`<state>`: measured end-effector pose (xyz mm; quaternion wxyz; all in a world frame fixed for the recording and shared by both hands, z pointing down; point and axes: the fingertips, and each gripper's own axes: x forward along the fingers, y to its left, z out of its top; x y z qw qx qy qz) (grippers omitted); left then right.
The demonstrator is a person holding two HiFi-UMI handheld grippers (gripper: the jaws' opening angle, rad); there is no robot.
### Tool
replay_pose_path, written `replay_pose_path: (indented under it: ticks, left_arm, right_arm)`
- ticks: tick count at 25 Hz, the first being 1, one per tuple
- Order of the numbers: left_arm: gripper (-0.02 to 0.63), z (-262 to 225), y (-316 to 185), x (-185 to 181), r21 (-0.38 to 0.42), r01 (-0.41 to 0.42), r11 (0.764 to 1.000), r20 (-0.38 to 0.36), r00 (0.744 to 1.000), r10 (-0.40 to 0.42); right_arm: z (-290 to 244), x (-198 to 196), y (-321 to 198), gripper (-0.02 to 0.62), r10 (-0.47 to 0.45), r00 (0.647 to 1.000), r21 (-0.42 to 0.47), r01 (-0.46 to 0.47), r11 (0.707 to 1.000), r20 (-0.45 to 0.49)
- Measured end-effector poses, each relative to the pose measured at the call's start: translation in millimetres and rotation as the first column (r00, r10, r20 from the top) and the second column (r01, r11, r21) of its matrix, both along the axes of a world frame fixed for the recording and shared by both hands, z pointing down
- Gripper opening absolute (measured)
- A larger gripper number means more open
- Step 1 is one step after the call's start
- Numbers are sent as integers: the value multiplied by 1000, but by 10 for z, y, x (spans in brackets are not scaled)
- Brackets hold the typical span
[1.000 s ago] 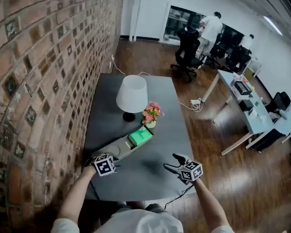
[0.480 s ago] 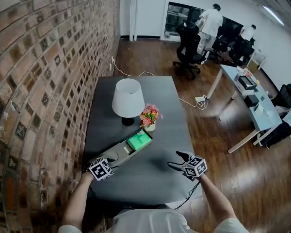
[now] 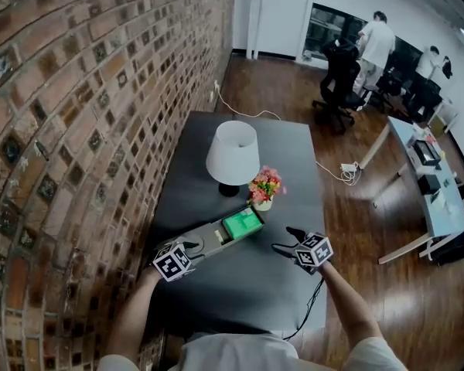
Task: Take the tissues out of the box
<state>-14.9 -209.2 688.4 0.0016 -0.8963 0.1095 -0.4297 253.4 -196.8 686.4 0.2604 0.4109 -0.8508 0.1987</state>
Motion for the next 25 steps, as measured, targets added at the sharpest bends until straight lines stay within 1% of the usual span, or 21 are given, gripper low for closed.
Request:
replay_pose_path:
  ticks: [4,7,11,13,15,17,18,20,22,25]
  left_arm:
    - [160,-55,-23,-57,1,55,998,-21,998,-55]
    - [160,-69,-6,-89,-5,93,996,-46,995,-93]
    - [160,-101,24,-89,-5,135,991,-81,988,-135]
    - [216,-129,36,-95,-18,170,985,-115,979,-171]
    - [218,-204,40,-84,-28,206,978,-167,964,-207]
    - [218,-254,60,-88,-42,233,972,-201,951,-237]
    - [218,-276,69,-91,-47,243,969,-214,945,-247]
    - [218,-318,73,-111,-47,264,963,-241,933,-267]
    - [218,-341,56,-147,-43,291,956,-270,918,-292]
    - [218,-376,29,-180,-45,323,945,-311,895,-321]
  right_arm:
    - [185,-196,-329,382,-35,999,-60,33,998,-19]
    - [354,-408,-507,383,-54,998,-102,53,993,-14]
    - [513,-614,-734,383,-42,999,-122,40,992,-12]
    - [564,-691,-836,383,-32,999,-124,29,992,-15]
    - [620,-766,-911,389,-31,999,-129,27,991,-28]
    - [687,-838,-963,561,-41,998,-140,34,990,-48]
    - [708,-866,-989,608,-43,997,-140,35,990,-59]
    - [724,-913,-1043,615,-31,997,-139,21,990,-71]
    - [721,-964,-1090,615,1,998,-152,-11,988,-65]
    - [911,-983,-1243,617,42,996,-145,-53,988,-76]
